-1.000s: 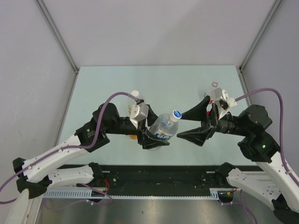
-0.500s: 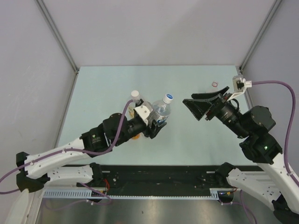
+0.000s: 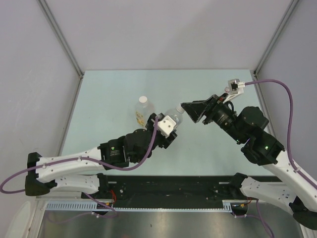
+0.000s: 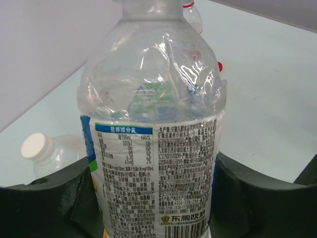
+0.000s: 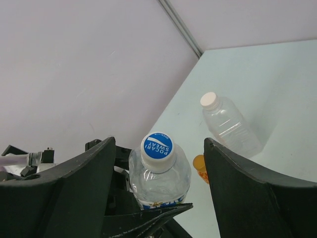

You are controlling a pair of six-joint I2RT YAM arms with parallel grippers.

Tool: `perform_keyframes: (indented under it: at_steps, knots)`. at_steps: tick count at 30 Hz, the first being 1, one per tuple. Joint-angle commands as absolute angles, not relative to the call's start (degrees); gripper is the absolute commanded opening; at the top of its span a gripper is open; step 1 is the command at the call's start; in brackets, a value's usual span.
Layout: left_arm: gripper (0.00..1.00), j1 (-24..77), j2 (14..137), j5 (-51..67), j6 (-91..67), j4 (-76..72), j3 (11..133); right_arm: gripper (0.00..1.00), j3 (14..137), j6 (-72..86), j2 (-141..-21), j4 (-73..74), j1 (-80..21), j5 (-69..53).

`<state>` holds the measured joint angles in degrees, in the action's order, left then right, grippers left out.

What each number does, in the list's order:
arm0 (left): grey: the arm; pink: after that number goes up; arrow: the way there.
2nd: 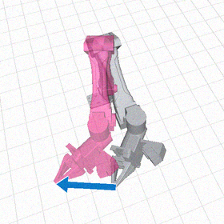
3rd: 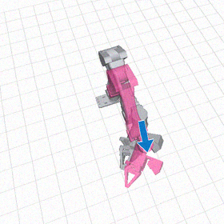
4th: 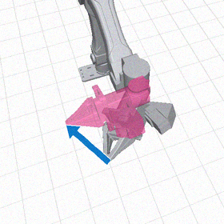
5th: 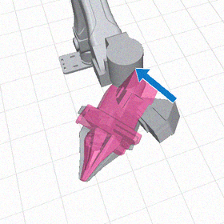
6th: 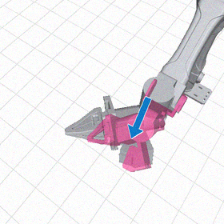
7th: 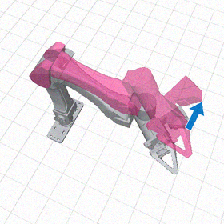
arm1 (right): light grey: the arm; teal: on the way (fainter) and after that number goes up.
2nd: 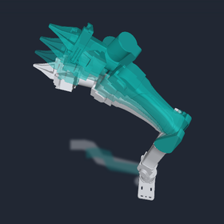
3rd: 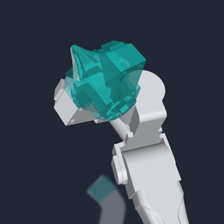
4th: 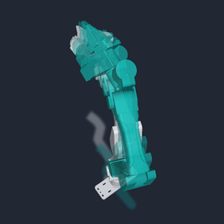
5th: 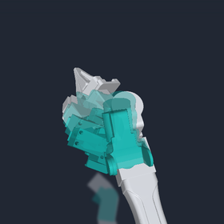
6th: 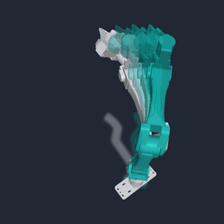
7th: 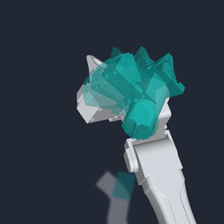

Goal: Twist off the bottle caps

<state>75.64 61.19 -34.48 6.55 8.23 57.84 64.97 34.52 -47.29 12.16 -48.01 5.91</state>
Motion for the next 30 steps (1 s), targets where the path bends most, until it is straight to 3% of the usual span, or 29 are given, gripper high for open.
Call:
perform_keyframes:
  at_steps: [1, 14, 30]
  knots:
    - [0.00, 76.1, 61.1, -38.2, 8.1, 5.8, 57.9, 0.75, 66.6, 35.1, -47.7, 11.2, -49.3, 9.2]
    - [0.00, 76.6, 61.5, -38.1, 8.2, 5.7, 58.0, 0.68, 66.6, 34.9, -49.9, 11.0, -50.4, 9.8]
    - [0.00, 76.8, 61.8, -38.1, 8.3, 5.7, 57.8, 0.49, 66.6, 34.8, -51.2, 10.6, -50.5, 8.1]
